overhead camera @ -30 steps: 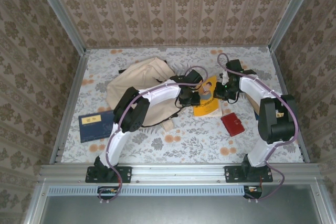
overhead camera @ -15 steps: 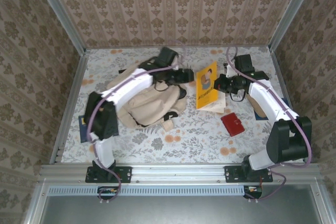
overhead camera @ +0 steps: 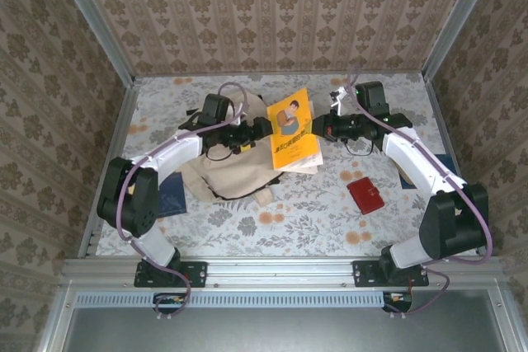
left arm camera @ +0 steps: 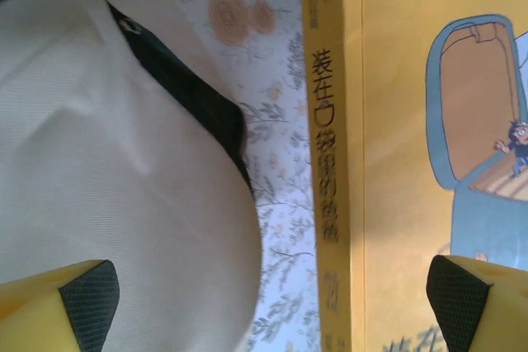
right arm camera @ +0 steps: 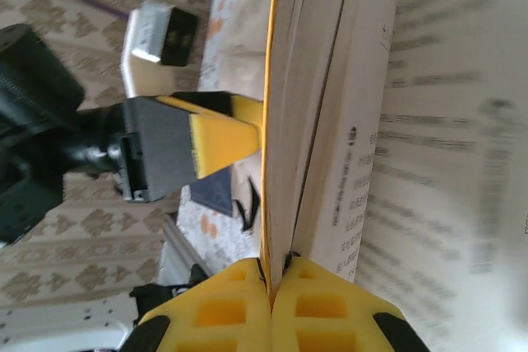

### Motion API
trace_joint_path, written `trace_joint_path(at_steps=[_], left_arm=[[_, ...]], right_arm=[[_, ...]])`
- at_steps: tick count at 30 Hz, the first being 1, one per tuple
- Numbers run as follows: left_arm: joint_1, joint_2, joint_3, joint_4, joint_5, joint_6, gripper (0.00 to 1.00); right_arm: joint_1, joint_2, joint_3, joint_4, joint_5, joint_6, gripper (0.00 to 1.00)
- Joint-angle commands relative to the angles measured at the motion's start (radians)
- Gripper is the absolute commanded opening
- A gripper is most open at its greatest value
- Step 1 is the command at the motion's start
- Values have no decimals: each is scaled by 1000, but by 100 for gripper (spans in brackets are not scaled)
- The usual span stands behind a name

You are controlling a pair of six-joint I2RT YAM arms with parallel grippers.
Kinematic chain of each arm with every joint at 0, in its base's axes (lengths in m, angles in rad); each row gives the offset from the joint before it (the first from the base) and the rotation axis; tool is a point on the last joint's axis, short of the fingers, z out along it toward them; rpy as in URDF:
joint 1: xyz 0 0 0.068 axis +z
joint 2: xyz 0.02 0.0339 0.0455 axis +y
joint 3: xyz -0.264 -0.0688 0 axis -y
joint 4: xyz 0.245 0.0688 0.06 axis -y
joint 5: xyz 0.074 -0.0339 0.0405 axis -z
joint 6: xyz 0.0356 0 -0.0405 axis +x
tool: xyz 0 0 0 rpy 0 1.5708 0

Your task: Pack books, pencil case, and school supplies into a backpack

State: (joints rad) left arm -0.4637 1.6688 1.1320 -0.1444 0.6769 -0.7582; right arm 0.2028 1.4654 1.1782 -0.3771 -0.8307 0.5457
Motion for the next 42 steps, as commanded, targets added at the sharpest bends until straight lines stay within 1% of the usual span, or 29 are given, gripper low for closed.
trace_joint_path(at_steps=[1, 4, 5, 6, 8, 11, 13, 15, 17, 20, 21, 23, 24, 25, 26, 28, 30, 33, 34, 36, 38, 40, 42], left_arm=[[1, -44, -16, 163, 138, -56, 100], [0, -35, -34, 246, 183, -104, 100], [1, -33, -37, 275, 201, -137, 100], [27, -33, -41, 306, 223, -164, 100], [31, -46, -53, 386, 267, -214, 100], [33, -85, -62, 399, 277, -222, 98], [39, -110, -70, 396, 273, -217, 94], [47, -128, -80, 406, 274, -228, 83], [53, -138, -99, 456, 275, -264, 68], [56, -135, -109, 500, 278, -297, 51], [56, -133, -109, 501, 274, -298, 42], [55, -131, -109, 500, 261, -298, 29], [56, -129, -105, 495, 250, -300, 20], [56, -129, -101, 487, 237, -301, 13], [56, -132, -97, 480, 219, -303, 10], [56, -148, -95, 454, 149, -308, 6], [56, -168, -95, 410, 64, -309, 4], [54, -218, -123, 379, -111, -316, 4], [56, -232, -127, 368, -158, -313, 4], [56, -251, -126, 360, -227, -320, 4], [56, -262, -121, 372, -269, -331, 5], [52, -267, -124, 403, -308, -361, 6], [53, -258, -128, 455, -316, -395, 6]], right_arm=[[19, 1, 22, 159, -146, 70, 0], [24, 16, 19, 229, -188, 118, 0], [24, 19, 19, 239, -194, 127, 0], [23, 23, 21, 240, -194, 129, 0], [22, 30, 24, 232, -194, 125, 0], [21, 42, 28, 214, -188, 112, 0], [17, 50, 29, 196, -180, 103, 0], [13, 54, 29, 188, -171, 92, 0], [11, 59, 37, 163, -158, 72, 0], [8, 68, 48, 154, -151, 64, 0], [9, 72, 53, 151, -147, 65, 0], [5, 75, 54, 140, -130, 66, 1], [4, 76, 53, 132, -116, 71, 7], [-1, 71, 48, 119, -89, 75, 21], [-3, 61, 39, 112, -54, 82, 35], [-6, 17, -2, 122, 48, 123, 65], [-4, -18, -56, 173, 130, 209, 79], [17, -56, -160, 286, 263, 403, 95], [32, -67, -203, 335, 296, 454, 99], [76, -68, -283, 495, 302, 580, 99], [132, -65, -336, 654, 305, 694, 100], [179, -39, -347, 748, 306, 766, 100], [210, -13, -345, 812, 317, 807, 99]])
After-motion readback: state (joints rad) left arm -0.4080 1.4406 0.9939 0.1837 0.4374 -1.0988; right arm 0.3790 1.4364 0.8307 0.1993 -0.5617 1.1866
